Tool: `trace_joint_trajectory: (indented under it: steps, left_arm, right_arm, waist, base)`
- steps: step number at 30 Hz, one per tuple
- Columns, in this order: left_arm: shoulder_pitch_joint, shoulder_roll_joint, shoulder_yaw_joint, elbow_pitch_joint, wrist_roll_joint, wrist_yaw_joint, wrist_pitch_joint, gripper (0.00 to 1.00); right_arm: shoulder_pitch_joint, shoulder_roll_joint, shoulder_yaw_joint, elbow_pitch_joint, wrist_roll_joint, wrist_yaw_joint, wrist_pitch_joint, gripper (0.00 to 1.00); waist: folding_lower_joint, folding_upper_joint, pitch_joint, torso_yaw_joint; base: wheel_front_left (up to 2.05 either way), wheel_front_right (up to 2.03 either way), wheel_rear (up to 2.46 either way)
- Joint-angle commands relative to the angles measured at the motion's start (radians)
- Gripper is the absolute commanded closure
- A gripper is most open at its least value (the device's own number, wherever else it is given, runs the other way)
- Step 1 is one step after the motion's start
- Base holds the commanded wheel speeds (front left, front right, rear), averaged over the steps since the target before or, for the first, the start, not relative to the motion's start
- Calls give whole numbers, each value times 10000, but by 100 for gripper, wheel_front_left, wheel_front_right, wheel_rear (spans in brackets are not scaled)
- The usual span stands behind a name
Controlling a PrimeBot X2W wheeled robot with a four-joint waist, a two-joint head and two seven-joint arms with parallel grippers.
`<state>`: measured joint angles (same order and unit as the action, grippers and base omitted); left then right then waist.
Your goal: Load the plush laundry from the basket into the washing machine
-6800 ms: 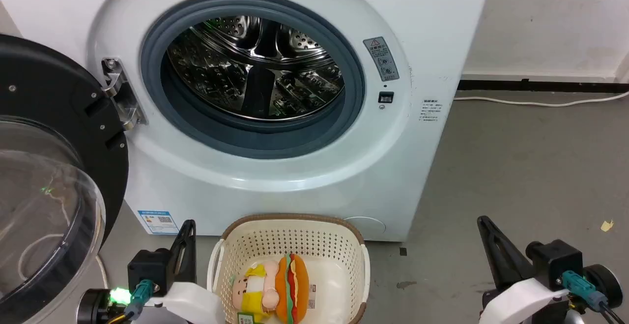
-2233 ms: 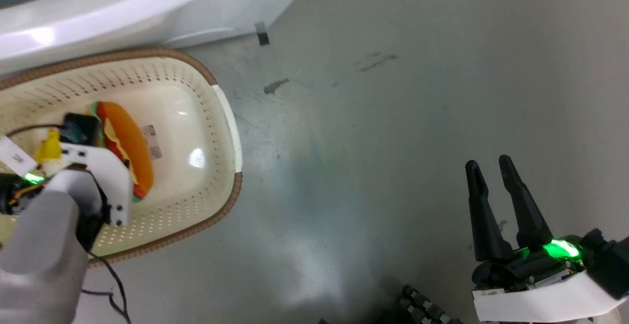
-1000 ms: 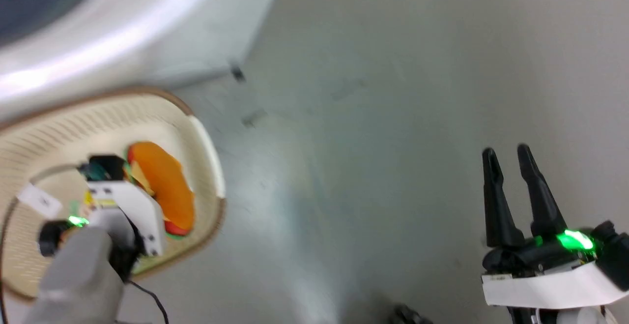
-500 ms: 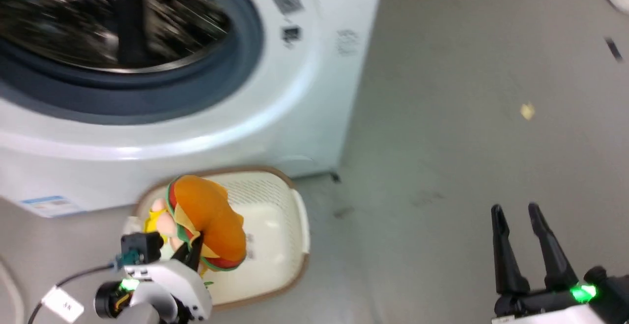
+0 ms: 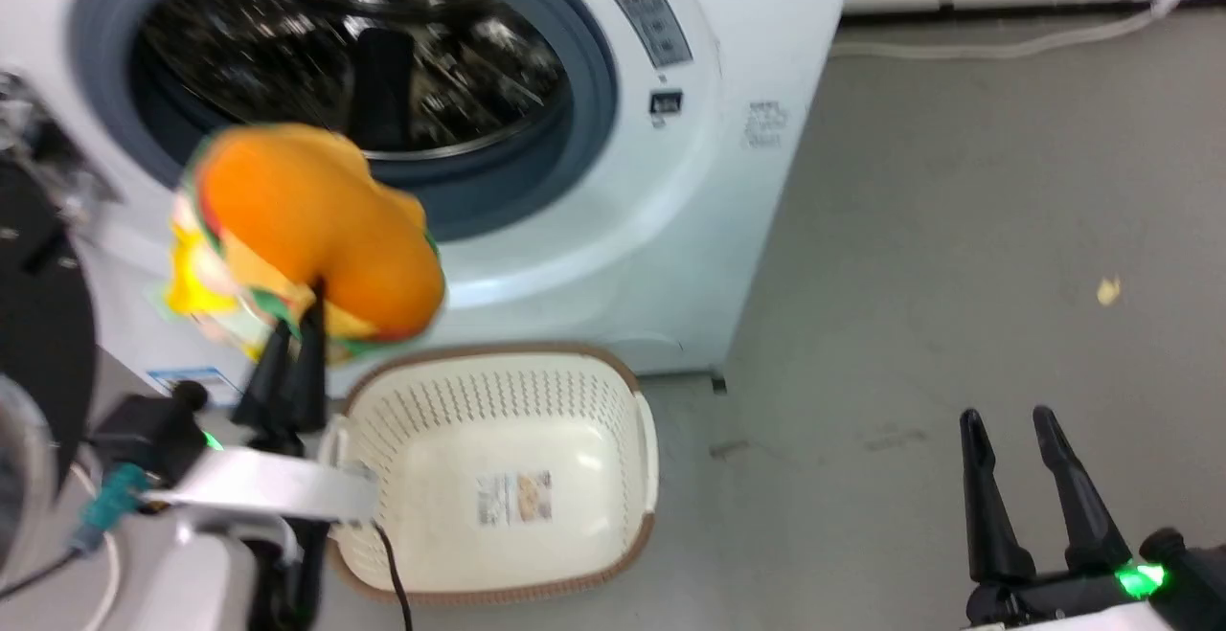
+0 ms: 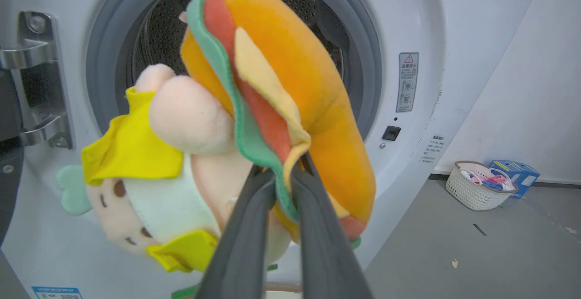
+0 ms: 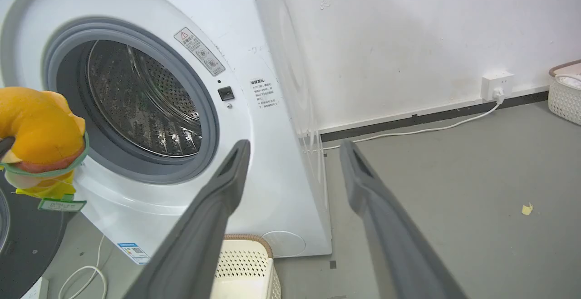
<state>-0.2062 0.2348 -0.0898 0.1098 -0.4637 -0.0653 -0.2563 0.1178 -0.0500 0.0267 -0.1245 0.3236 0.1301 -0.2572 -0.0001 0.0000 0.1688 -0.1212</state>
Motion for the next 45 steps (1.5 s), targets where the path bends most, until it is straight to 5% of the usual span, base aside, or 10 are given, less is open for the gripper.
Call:
trace_joint_trajectory:
  steps: [1, 16, 30, 37, 43, 44, 45]
  left_arm:
    - [-234, 9, 218, -232, 113, -100, -53, 100]
    - [-5475, 2588, 892, 1353, 171, -509, 1349, 100]
    - [-11165, 5071, -1471, 5120, 1354, -649, 4237, 100]
    - [-12057, 5544, -2569, 6538, 1069, -652, 5102, 100]
    - [-12112, 5354, -2978, 7366, 783, -652, 4810, 100]
    - [-12052, 5298, -3024, 7485, 727, -653, 4691, 62]
    - [-11986, 5235, -3057, 7606, 680, -653, 4541, 0]
  right_arm:
    - [-200, -2, 25, -83, -28, 6, -45, 0]
    - [-1089, -2, 744, -506, 735, 6, -46, 0]
    - [-1405, -2, 1589, -657, 1406, 6, -46, 0]
    - [-1496, -2, 1432, -678, 1682, 6, -46, 0]
    - [-1622, -2, 1381, -675, 1585, 6, -46, 0]
    - [-1645, -2, 1336, -670, 1550, 6, -46, 0]
    - [-1671, -2, 1289, -661, 1503, 6, -46, 0]
  waist:
    - [1, 0, 642, -339]
    - [1, 0, 4369, -2333]
    - [1, 0, 6301, -3507]
    - [1, 0, 6369, -3606]
    - [1, 0, 6077, -3385]
    - [1, 0, 5966, -3325]
    - [1, 0, 5844, -3262]
  base:
    - [0, 0, 0]
    - [0, 0, 0]
    - [0, 0, 0]
    - [0, 0, 0]
    - [0, 0, 0]
    - [0, 0, 0]
    - [0, 0, 0]
